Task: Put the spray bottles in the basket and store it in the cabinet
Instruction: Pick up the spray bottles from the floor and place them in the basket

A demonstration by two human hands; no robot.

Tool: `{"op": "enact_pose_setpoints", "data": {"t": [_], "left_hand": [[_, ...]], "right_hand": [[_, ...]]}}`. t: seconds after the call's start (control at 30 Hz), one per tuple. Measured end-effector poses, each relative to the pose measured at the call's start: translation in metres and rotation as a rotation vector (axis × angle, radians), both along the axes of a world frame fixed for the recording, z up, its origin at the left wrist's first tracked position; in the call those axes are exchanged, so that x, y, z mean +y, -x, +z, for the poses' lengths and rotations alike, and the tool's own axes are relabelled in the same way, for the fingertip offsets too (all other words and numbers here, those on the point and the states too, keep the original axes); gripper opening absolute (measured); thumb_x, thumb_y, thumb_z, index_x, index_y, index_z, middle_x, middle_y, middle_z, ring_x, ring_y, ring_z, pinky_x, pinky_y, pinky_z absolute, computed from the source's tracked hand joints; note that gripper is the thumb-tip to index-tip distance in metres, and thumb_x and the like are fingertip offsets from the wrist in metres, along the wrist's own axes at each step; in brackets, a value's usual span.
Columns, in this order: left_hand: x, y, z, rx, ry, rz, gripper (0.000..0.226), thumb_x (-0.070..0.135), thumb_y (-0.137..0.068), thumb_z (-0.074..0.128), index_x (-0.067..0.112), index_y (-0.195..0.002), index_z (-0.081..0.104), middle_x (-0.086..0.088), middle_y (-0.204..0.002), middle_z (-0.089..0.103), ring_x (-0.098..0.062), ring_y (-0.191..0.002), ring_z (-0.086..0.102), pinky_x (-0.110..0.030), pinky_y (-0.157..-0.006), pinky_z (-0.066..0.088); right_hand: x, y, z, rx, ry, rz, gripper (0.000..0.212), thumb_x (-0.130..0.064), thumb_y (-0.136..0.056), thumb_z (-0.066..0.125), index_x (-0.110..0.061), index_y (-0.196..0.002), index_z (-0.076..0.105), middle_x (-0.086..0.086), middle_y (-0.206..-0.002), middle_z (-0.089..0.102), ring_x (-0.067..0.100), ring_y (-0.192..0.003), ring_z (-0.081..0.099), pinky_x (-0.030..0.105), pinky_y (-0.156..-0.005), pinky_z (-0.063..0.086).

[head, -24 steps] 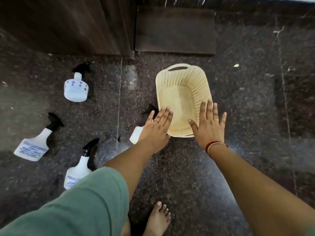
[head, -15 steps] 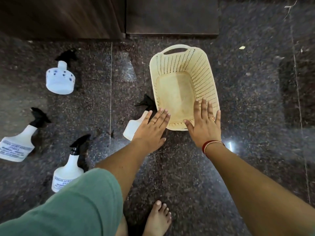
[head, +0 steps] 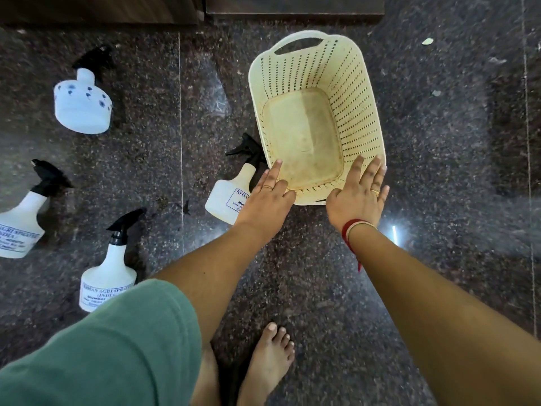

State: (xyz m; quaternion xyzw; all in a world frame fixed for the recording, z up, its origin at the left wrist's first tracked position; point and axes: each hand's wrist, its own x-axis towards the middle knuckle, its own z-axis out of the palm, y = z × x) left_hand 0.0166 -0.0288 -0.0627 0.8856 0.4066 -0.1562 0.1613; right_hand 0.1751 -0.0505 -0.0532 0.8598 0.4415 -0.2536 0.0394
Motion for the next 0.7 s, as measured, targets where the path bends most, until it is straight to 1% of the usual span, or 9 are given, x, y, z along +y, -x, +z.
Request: {"op": "enact_pose_setpoints", "data": {"t": [0.2,0.23,0.3,0.37,0.43,0.5,0.57,0.63,0.7], "left_hand": [[-0.02,-0.003,0.005,0.03,0.029,-0.076,0.03,0.002,-0.092,0.041,0.006,-0.12,0.05,-0.018,-0.133,0.046,-0.04,-0.147,-0.004,-0.048,-0.118,-0.009],[-0.025,-0.004,0.008,0.057,0.031,-0.09,0.028,0.004,-0.092,0.043,0.008,-0.118,0.052,-0.018,-0.134,0.048,-0.04,-0.147,-0.002,-0.052,-0.115,-0.013],[-0.038,-0.005,0.014,0.109,0.034,-0.119,0.024,0.009,-0.091,0.05,0.012,-0.112,0.058,-0.017,-0.136,0.049,-0.04,-0.147,0.001,-0.062,-0.102,-0.028],[-0.055,-0.009,0.02,0.137,0.074,-0.153,0.02,0.015,-0.09,0.054,0.014,-0.108,0.063,-0.017,-0.14,0.046,-0.041,-0.147,0.003,-0.066,-0.089,-0.036],[-0.075,-0.016,0.021,0.152,0.144,-0.182,0.023,0.02,-0.093,0.053,0.014,-0.113,0.062,-0.016,-0.143,0.043,-0.039,-0.147,0.008,-0.069,-0.089,-0.034],[-0.093,-0.021,0.022,0.146,0.227,-0.167,0.032,0.028,-0.097,0.048,0.013,-0.124,0.057,-0.014,-0.144,0.043,-0.034,-0.147,0.015,-0.068,-0.096,-0.027],[-0.101,-0.021,0.025,0.073,0.24,-0.163,0.042,0.042,-0.098,0.042,0.013,-0.126,0.054,-0.013,-0.148,0.039,-0.031,-0.148,0.01,-0.068,-0.096,-0.028],[-0.099,-0.016,0.029,-0.003,0.126,-0.169,0.051,0.052,-0.097,0.036,0.014,-0.129,0.05,-0.012,-0.159,0.019,-0.034,-0.147,-0.012,-0.068,-0.09,-0.035],[-0.09,-0.011,0.028,-0.004,-0.01,-0.109,0.062,0.054,-0.096,0.032,0.015,-0.144,0.029,-0.012,-0.157,-0.013,-0.036,-0.136,-0.034,-0.07,-0.088,-0.035]], "right_hand": [[-0.023,0.003,0.005,0.044,-0.022,-0.221,0.084,-0.013,-0.088,0.043,-0.017,-0.151,-0.012,0.016,-0.158,-0.023,0.032,-0.149,-0.006,0.049,-0.12,0.002],[-0.027,0.003,0.006,0.076,-0.013,-0.31,0.088,-0.012,-0.087,0.045,-0.018,-0.151,-0.015,0.016,-0.158,-0.022,0.033,-0.149,0.0,0.051,-0.12,0.006],[-0.032,0.003,0.003,0.211,-0.027,-0.642,0.095,-0.009,-0.085,0.05,-0.023,-0.149,-0.019,0.016,-0.159,-0.018,0.036,-0.147,0.015,0.055,-0.117,0.019],[-0.039,0.004,0.002,0.428,-0.12,-1.102,0.093,-0.008,-0.085,0.052,-0.026,-0.15,-0.012,0.017,-0.161,0.005,0.04,-0.138,0.036,0.055,-0.108,0.037],[-0.052,0.003,0.003,0.618,-0.201,-1.413,0.068,-0.006,-0.085,0.052,-0.017,-0.143,0.018,0.019,-0.137,0.048,0.04,-0.115,0.058,0.058,-0.094,0.05],[-0.069,0.006,0.002,0.628,-0.185,-1.417,0.036,-0.001,-0.085,0.047,-0.012,-0.119,0.04,0.016,-0.117,0.062,0.036,-0.099,0.064,0.055,-0.089,0.053],[-0.086,0.005,-0.001,0.596,-0.227,-1.36,0.033,0.006,-0.086,0.04,-0.013,-0.111,0.05,0.015,-0.115,0.065,0.033,-0.097,0.064,0.051,-0.089,0.054],[-0.097,-0.001,-0.002,0.586,-0.253,-1.337,0.033,0.009,-0.086,0.036,-0.014,-0.105,0.051,0.014,-0.11,0.065,0.035,-0.095,0.064,0.054,-0.085,0.055],[-0.107,-0.007,-0.002,0.591,-0.239,-1.335,0.032,0.01,-0.088,0.032,-0.014,-0.103,0.048,0.013,-0.105,0.062,0.037,-0.09,0.064,0.058,-0.079,0.055]]}}
